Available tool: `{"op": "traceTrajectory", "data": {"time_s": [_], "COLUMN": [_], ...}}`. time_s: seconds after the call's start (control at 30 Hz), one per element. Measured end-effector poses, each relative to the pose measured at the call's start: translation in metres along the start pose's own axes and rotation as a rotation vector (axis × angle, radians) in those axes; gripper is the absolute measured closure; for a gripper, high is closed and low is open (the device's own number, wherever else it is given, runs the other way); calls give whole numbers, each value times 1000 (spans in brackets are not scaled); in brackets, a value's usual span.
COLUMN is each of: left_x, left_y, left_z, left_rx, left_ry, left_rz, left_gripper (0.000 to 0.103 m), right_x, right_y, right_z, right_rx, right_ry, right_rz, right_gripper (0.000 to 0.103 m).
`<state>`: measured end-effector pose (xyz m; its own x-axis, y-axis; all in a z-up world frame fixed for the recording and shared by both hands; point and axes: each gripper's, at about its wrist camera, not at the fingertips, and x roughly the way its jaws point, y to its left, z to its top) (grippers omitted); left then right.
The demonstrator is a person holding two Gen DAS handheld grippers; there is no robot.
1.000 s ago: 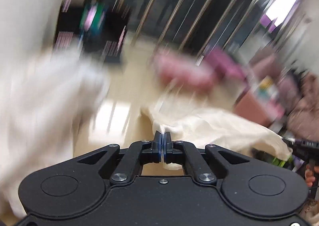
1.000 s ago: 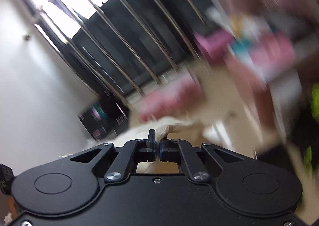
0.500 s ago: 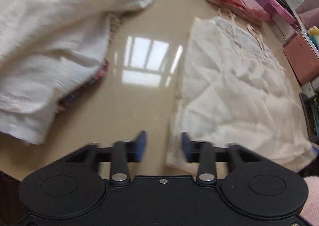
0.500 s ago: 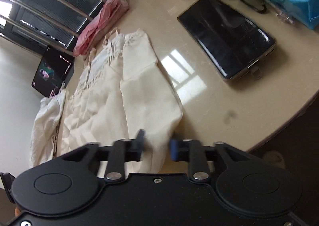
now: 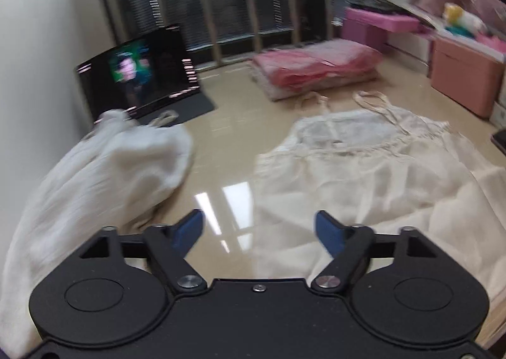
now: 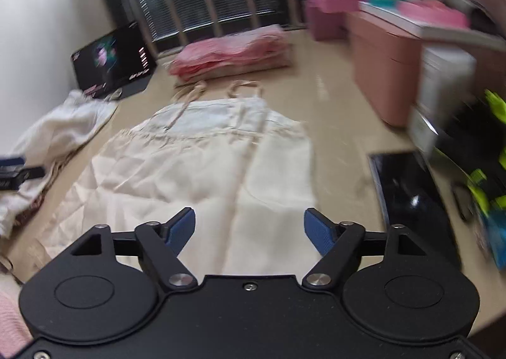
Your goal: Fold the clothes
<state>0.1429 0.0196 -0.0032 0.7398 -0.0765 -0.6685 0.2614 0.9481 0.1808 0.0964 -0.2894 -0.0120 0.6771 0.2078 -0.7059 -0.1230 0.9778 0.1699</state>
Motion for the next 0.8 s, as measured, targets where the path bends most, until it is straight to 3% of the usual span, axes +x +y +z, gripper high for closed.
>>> {"op": "traceTrajectory", "data": {"time_s": [0.03, 0.07, 0.1, 0.13, 0.23, 0.27, 0.5, 0.8], "left_x": [12, 25, 37, 46, 71, 71, 69, 73], "left_y": [-10, -18, -23, -26, -29, -27, -10, -5], "left_z": [5, 8, 9, 9, 0, -2, -17, -14], "left_rx": [31, 58, 72, 73, 62, 42, -180, -210], "left_ry": [9, 32, 64, 90, 172, 144, 144, 172], "left_rz": [-19, -38, -57, -71, -57, -53, -2, 61], "left_gripper": [54, 62, 77, 81, 83, 83, 82, 82], "right_x": [10, 19, 29, 39, 67, 72, 99, 112], "right_y": [9, 16, 22, 28, 29, 27, 25, 31], "right_z": [5, 8, 11, 13, 12, 12, 32, 43], "right_rx": [-43, -80, -113, -146, -163, -159, -163, -202], "right_ry": [9, 26, 47, 67, 138, 138, 98, 125], "right_rz": [2, -3, -11, -19, -68, -71, -52, -22], "right_gripper": [58, 68, 75, 75, 83, 83, 83, 83]}}
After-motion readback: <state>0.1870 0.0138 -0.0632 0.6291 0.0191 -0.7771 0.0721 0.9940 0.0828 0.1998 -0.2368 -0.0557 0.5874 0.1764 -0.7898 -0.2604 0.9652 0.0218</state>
